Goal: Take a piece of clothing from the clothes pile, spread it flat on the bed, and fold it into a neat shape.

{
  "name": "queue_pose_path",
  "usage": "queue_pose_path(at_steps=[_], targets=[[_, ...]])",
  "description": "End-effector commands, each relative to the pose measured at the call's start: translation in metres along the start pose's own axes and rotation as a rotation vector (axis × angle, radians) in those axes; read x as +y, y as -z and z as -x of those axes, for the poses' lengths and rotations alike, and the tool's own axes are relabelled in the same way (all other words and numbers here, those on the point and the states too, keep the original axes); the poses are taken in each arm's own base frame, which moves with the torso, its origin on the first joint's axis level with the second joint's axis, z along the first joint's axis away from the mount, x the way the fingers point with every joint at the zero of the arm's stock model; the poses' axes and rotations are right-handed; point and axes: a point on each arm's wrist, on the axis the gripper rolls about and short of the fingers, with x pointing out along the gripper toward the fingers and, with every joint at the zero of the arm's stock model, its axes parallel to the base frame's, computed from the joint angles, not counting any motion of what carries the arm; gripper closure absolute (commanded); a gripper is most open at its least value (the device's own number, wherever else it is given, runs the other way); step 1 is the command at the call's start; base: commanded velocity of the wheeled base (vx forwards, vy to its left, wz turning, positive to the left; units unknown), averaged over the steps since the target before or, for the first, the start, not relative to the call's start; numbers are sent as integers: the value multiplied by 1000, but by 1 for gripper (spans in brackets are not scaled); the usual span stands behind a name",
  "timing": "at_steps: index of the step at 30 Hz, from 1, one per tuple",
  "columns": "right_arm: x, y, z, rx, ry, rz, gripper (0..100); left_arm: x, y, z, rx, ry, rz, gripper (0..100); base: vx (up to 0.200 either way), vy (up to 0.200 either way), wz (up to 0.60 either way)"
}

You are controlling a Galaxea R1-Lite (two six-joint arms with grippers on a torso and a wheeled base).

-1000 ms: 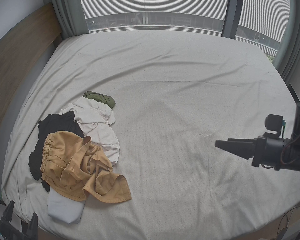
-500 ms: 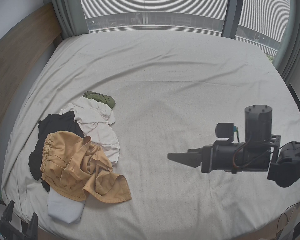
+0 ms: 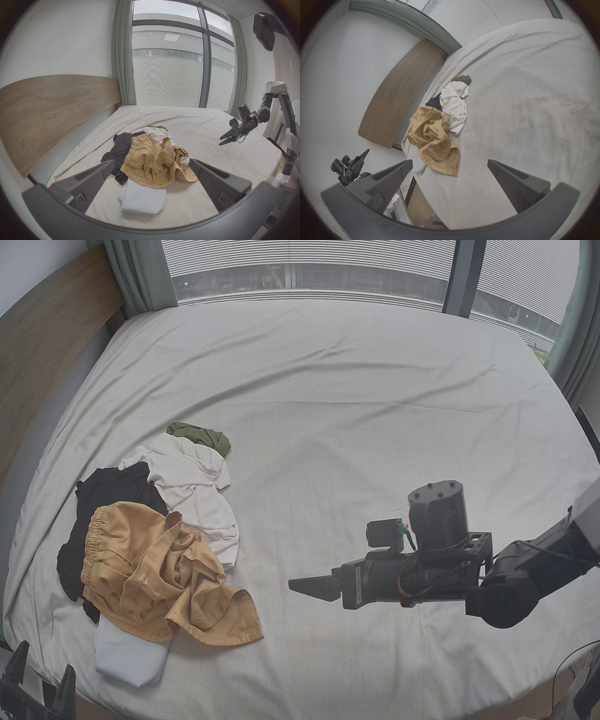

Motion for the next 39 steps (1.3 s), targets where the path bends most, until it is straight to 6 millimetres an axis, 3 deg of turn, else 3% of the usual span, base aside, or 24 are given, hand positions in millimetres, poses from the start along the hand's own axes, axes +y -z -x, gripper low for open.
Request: queue_pose_path(at_steps=[1, 12, 20, 39], targets=[[-4, 12, -30, 58, -2, -4, 0, 0, 5, 0, 1, -2, 0, 0, 0, 0, 0], [-6, 18, -63, 85, -14, 10, 0, 0, 5, 0, 1, 0, 0, 0, 0, 0, 0], [-9, 35, -82, 134, -12, 7, 0, 0, 5, 0, 1, 0, 0, 0, 0, 0, 0], [5, 75, -126, 222, -28, 34, 0, 0, 5, 0, 1, 0, 0, 0, 0, 0, 0]])
